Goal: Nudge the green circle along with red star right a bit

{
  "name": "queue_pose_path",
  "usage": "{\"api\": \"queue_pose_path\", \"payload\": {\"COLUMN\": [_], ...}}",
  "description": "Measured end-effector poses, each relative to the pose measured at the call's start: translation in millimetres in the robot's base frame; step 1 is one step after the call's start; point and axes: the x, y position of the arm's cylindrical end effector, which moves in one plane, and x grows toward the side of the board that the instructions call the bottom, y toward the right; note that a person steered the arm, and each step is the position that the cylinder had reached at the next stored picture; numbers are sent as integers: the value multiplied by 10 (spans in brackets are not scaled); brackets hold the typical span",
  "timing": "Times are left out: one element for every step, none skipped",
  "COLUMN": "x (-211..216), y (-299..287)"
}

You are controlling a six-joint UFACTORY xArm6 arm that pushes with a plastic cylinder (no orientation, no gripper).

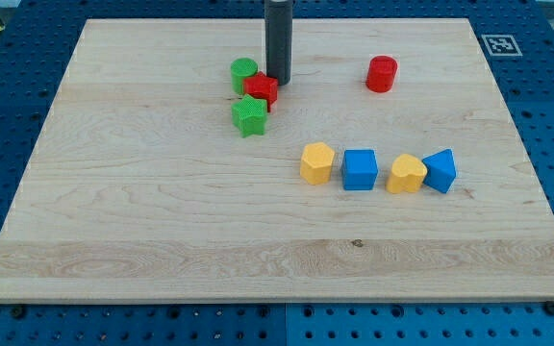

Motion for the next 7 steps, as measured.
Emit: {"api": "queue_pose_path", "payload": {"x": [-391, -711, -770, -705, -397, -224, -143], "y": [-16, -187, -681, -1177, -1271, -1091, -1028]}}
